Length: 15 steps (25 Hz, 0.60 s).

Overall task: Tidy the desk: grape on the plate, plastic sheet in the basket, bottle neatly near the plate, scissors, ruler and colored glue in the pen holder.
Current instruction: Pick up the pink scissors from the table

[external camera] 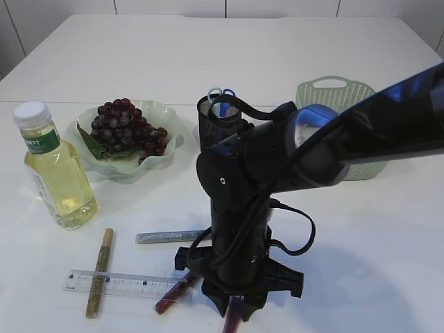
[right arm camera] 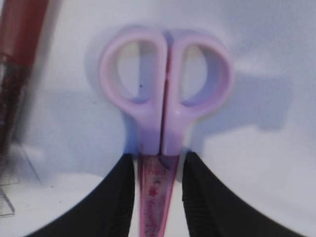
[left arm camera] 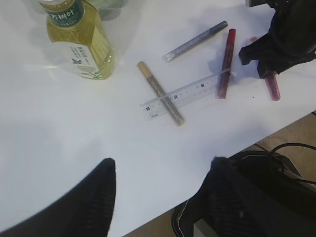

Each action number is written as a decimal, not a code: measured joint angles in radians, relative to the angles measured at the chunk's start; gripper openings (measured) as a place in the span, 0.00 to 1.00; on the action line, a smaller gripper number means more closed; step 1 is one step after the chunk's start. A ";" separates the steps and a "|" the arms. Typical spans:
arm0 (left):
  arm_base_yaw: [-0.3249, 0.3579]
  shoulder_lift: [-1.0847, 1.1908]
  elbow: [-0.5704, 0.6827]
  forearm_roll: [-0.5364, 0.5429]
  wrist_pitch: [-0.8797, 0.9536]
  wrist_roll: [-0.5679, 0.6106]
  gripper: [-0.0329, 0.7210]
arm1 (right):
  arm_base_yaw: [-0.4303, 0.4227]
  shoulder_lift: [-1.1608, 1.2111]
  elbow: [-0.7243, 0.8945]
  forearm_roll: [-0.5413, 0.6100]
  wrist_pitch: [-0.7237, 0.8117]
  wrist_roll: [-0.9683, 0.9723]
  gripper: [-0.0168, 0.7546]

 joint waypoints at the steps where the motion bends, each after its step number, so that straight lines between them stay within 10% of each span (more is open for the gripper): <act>1: 0.000 0.000 0.000 0.000 0.000 0.000 0.62 | 0.000 0.000 0.000 0.001 -0.004 0.000 0.38; 15: 0.000 0.000 0.000 0.000 0.000 0.000 0.62 | 0.000 0.001 0.000 0.001 -0.007 -0.027 0.28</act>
